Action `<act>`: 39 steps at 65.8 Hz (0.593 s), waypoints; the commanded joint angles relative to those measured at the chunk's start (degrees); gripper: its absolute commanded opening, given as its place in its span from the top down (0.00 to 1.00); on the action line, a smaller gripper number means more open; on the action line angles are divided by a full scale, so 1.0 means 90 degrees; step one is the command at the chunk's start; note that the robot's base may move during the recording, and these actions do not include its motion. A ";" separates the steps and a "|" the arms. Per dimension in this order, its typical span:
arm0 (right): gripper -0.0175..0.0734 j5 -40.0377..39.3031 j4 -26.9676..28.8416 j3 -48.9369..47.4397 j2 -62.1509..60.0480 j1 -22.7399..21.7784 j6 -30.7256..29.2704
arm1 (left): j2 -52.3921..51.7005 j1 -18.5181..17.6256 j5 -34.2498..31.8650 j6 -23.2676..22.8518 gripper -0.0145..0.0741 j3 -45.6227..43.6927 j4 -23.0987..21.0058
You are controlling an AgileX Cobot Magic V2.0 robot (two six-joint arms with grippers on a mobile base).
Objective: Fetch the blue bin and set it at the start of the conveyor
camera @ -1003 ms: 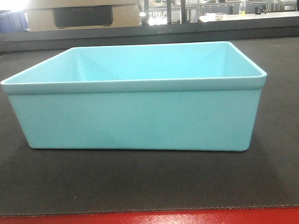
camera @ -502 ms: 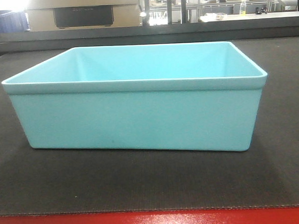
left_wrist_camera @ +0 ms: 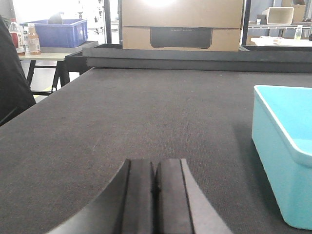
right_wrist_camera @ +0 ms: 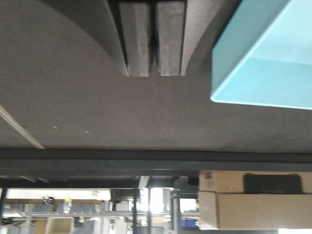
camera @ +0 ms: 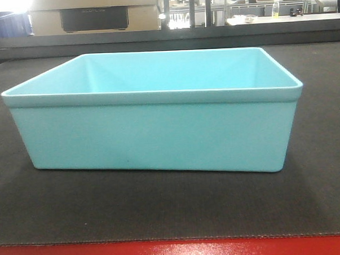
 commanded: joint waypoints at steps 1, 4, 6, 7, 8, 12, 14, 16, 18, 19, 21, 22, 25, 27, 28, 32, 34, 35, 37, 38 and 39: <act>0.99 0.0135 -0.0033 0.0223 -0.0477 -0.0330 -0.0032 | -0.0037 -0.0046 -0.0097 0.0040 0.96 -0.0015 -0.0032; 0.99 0.0085 -0.0033 0.0449 -0.0793 -0.0467 -0.0032 | -0.0037 -0.0046 -0.0097 0.0040 0.96 -0.0015 -0.0032; 0.99 0.0065 -0.0033 0.0601 -0.0982 -0.0556 -0.0032 | -0.0037 -0.0046 -0.0097 0.0040 0.96 -0.0015 -0.0032; 0.99 0.0049 -0.0033 0.0679 -0.1077 -0.0582 -0.0032 | -0.0037 -0.0046 -0.0097 0.0040 0.96 -0.0015 -0.0032; 0.99 0.0031 -0.0033 0.0760 -0.1172 -0.0609 -0.0032 | -0.0037 -0.0046 -0.0097 0.0040 0.96 -0.0015 -0.0032; 0.99 -0.0036 -0.0033 0.1153 -0.1579 -0.0650 -0.0032 | -0.0037 -0.0046 -0.0097 0.0040 0.96 -0.0015 -0.0032; 0.99 -0.0036 -0.0033 0.1361 -0.1791 -0.0654 -0.0032 | -0.0037 -0.0046 -0.0097 0.0040 0.96 -0.0015 -0.0032; 0.99 -0.0036 -0.0033 0.1518 -0.1952 -0.0654 -0.0032 | -0.0037 -0.0046 -0.0097 0.0040 0.96 -0.0015 -0.0032; 0.99 -0.0036 -0.0033 0.1660 -0.2104 -0.0654 -0.0032 | -0.0037 -0.0046 -0.0097 0.0040 0.96 -0.0015 -0.0032; 0.99 -0.0036 -0.0019 0.1754 -0.2176 -0.0654 -0.0032 | -0.0037 -0.0046 -0.0097 0.0040 0.96 -0.0015 -0.0032; 0.99 -0.0036 0.0024 0.1886 -0.2327 -0.0654 -0.0032 | -0.0037 -0.0046 -0.0097 0.0040 0.96 -0.0015 -0.0032; 0.99 -0.0036 0.0020 0.1932 -0.2327 -0.0654 -0.0032 | -0.0037 -0.0046 -0.0097 0.0040 0.96 -0.0015 -0.0032; 0.99 -0.0113 0.0020 0.1972 -0.2327 -0.0654 -0.0032 | -0.0037 -0.0046 -0.0097 0.0040 0.96 -0.0015 -0.0032; 0.99 -0.0171 0.0020 0.1972 -0.2327 -0.0654 -0.0032 | -0.0037 -0.0046 -0.0109 0.0040 0.96 -0.0015 -0.0032; 0.99 -0.0171 0.0020 0.1972 -0.2327 -0.0654 -0.0032 | -0.0037 -0.0046 -0.0109 0.0040 0.96 -0.0015 -0.0032; 0.99 -0.0040 0.0020 0.1972 -0.2327 -0.0654 -0.0032 | -0.0037 -0.0046 -0.0109 0.0040 0.96 -0.0015 -0.0032; 0.99 -0.0040 0.0020 0.1972 -0.2327 -0.0654 -0.0032 | -0.0037 -0.0046 -0.0109 0.0040 0.96 -0.0015 -0.0032; 0.99 -0.0027 0.0020 0.1972 -0.2327 -0.0654 -0.0032 | -0.0037 -0.0046 -0.0109 0.0040 0.96 -0.0015 -0.0032; 0.99 -0.0027 0.0020 0.1972 -0.2327 -0.0654 -0.0032 | -0.0037 -0.0046 -0.0109 0.0040 0.96 -0.0015 -0.0032; 0.99 -0.0027 0.0020 0.1972 -0.2327 -0.0654 -0.0032 | -0.0037 -0.0046 -0.0109 0.0040 0.96 -0.0015 -0.0032; 0.99 -0.0027 0.0020 0.1972 -0.2327 -0.0654 -0.0032 | -0.0037 -0.0046 -0.0109 0.0040 0.96 -0.0015 -0.0032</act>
